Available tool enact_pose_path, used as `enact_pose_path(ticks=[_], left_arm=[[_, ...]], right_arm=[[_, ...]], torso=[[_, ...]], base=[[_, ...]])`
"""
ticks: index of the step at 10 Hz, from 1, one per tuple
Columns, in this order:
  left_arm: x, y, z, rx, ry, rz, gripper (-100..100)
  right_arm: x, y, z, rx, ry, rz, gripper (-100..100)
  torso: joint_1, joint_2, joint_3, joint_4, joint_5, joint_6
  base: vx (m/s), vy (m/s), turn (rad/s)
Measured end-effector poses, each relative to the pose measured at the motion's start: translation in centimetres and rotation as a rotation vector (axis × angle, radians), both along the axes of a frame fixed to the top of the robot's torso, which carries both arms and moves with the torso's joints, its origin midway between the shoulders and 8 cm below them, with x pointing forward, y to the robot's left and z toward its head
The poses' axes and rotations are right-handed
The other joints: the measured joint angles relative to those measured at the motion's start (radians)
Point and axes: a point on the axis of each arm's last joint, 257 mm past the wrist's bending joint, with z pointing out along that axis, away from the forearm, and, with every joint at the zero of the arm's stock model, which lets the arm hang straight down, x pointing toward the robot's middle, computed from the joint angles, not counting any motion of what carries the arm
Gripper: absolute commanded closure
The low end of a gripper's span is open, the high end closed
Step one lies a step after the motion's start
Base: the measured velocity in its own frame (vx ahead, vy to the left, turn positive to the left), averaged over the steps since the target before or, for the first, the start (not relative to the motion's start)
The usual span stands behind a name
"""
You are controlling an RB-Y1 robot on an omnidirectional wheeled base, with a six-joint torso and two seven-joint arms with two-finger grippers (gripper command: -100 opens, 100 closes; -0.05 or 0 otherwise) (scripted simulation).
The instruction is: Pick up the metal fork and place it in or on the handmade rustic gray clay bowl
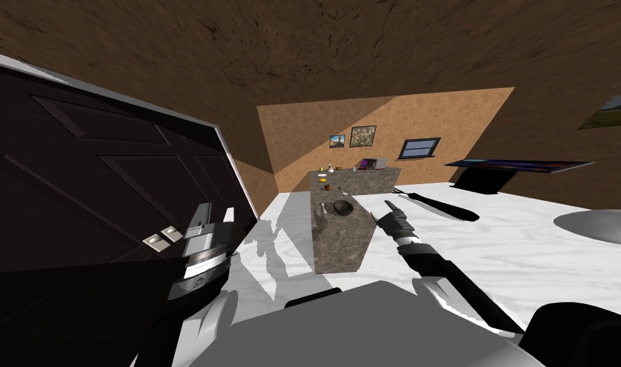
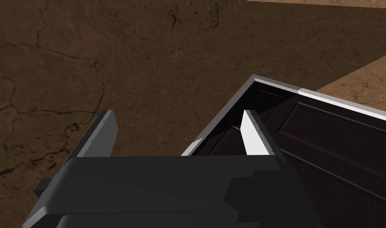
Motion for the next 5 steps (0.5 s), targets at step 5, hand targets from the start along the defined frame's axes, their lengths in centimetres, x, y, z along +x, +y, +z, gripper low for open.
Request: enact_pose_path(ticks=[5], left_arm=[[0.0,0.0,0.0,0.0,0.0,0.0,0]], right_arm=[[-1.2,-3.1,-4.4,0.146,0.153,-0.031,-100]], torso=[[-0.004,-0.002,-0.001,0.0,-0.001,0.0]], base=[[0.016,0.101,-0.015]])
